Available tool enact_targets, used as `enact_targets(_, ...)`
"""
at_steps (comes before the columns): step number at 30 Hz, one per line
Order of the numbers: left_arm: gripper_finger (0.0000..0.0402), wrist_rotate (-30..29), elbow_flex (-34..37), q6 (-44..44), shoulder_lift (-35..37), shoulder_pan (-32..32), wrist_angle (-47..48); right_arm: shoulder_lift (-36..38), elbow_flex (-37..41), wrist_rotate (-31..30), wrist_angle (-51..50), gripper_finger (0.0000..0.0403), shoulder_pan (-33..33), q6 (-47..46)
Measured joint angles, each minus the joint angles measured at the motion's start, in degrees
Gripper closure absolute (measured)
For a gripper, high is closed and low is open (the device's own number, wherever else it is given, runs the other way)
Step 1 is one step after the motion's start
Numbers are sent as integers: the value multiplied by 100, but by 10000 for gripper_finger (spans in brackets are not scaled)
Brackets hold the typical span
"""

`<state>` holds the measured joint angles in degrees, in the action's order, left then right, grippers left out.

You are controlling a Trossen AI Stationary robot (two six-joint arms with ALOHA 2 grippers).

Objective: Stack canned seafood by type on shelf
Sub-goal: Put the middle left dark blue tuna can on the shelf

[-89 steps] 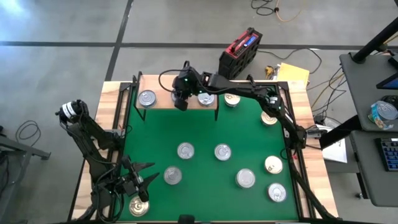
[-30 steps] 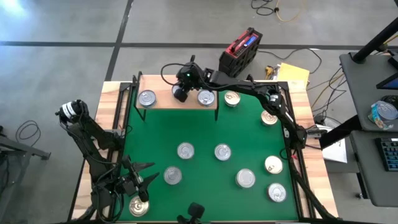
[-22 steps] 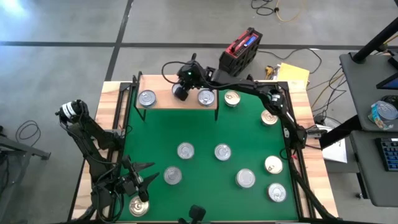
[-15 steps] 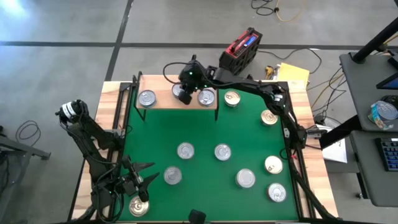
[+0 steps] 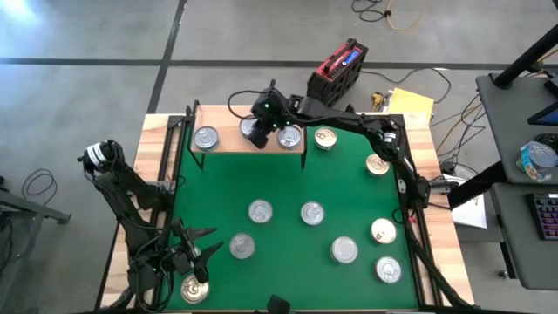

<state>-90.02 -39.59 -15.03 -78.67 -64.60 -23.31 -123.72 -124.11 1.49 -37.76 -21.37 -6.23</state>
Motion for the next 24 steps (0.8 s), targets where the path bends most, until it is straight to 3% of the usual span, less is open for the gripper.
enact_targets(9, 214, 1, 0, -4, 1, 0, 0, -7, 82, -576, 146, 394, 6, -908)
enact_targets(18, 214, 0, 0, 9, 0, 0, -1, 0, -22, -600, 315, 394, 50, -750)
enact_targets(24, 214, 0, 0, 25, 0, 0, -2, 74, -118, -609, -197, 394, 48, -555)
